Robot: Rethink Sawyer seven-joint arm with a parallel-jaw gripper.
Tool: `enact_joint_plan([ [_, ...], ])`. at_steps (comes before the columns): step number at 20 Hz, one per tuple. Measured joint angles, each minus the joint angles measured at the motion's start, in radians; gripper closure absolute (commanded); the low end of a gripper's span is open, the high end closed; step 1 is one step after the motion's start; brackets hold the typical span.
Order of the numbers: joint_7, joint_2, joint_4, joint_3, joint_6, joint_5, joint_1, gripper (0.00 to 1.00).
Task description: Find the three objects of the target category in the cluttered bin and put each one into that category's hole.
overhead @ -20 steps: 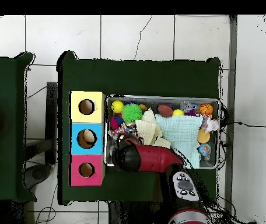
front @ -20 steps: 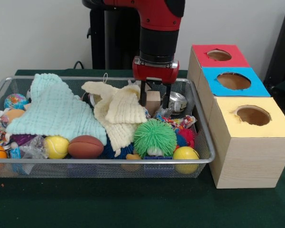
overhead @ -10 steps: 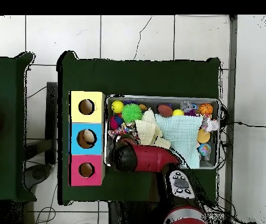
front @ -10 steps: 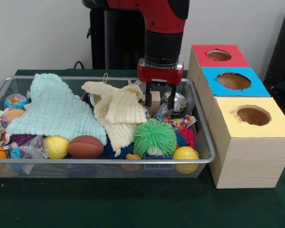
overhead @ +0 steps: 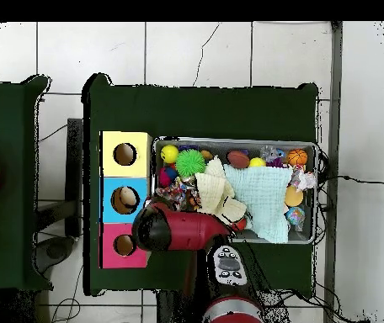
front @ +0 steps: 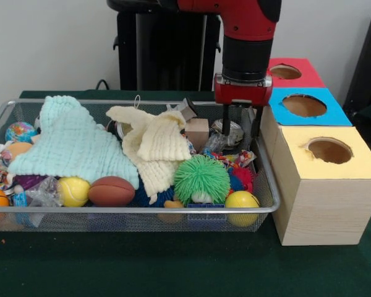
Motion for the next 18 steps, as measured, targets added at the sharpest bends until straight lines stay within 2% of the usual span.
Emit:
enact_joint_plan([
  [7,0.0,0.001,0.0,-0.049,0.0,0.047,0.048,0.0],
  [18,0.0,0.001,0.0,-0.1,0.0,0.06,0.095,0.0],
])
